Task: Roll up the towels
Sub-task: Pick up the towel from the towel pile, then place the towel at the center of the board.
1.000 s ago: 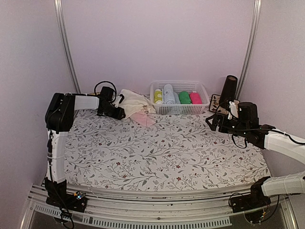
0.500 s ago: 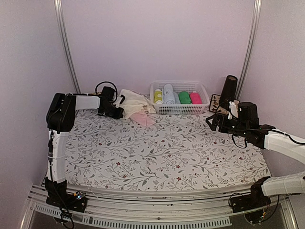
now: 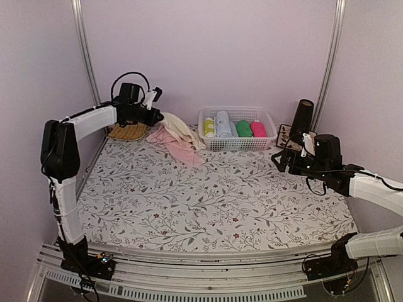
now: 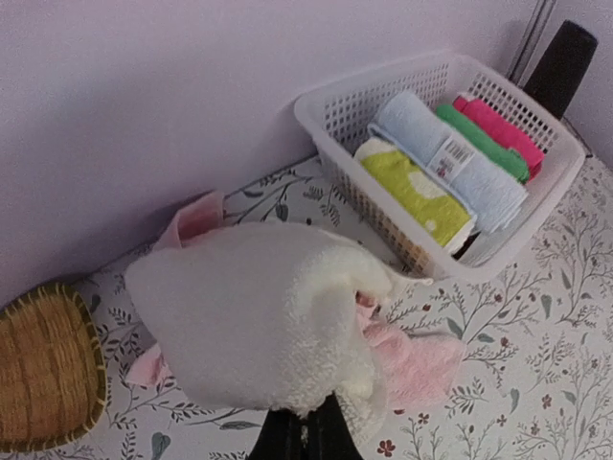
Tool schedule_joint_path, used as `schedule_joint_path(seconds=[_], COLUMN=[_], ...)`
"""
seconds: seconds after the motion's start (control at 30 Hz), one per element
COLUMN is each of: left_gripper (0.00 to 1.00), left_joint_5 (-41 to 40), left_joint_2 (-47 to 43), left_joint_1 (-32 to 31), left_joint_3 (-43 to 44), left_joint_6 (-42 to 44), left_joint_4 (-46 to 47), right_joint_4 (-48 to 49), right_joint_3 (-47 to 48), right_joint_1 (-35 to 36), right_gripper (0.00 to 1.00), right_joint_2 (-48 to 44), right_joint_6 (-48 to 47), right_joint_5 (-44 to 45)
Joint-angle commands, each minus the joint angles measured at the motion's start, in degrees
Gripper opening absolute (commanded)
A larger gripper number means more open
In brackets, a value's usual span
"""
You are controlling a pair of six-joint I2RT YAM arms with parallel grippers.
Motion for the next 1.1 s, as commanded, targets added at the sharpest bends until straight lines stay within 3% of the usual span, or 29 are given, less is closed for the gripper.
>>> schedule_joint_path(seconds=[0.0,0.17,0.3,0.4,0.57,0.8,1.07], left_gripper=[0.00,0.00,0.00,0.00,0.00,0.00,0.00], left_joint_5=[7.15,13.28,17.23,18.44,13.90,6.72,2.97], left_joint_2=[-7.37,-12.83,-18.49,-22.48,-25.56,-17.96,1.26], left_joint_1=[-1.27,-2.11,-3.30,-4.47,-6.39,-8.15,-10.24], left_joint_3=[4.45,8.15,6.29,3.36,-7.37,-17.33,-6.84], left_joint_6=[0.98,1.30,3.29,5.23,6.17,6.27,5.71], left_joint_4=[3.08,0.91,-0.13,-0.61,1.38,4.09,-2.68], right_joint_4=[2.95,2.17,1.73,1.59,1.26,0.96,0.22], right_joint_3=[-0.58,1.05,1.88,2.16,1.91,1.64,1.48], right_joint_1=[1.35,3.86,5.36,5.88,6.08,6.13,6.13], right_gripper=[0.99,0.99,0.99,0.99,0.99,0.99,0.99], right_joint_2=[0.48,3.53,5.03,4.96,3.51,1.97,0.63], right_joint_6=[-1.65,-3.17,-3.97,-4.19,-4.20,-4.21,-4.37], right_joint_5=[-2.78,-2.43,-1.70,-1.39,-0.38,0.93,3.24])
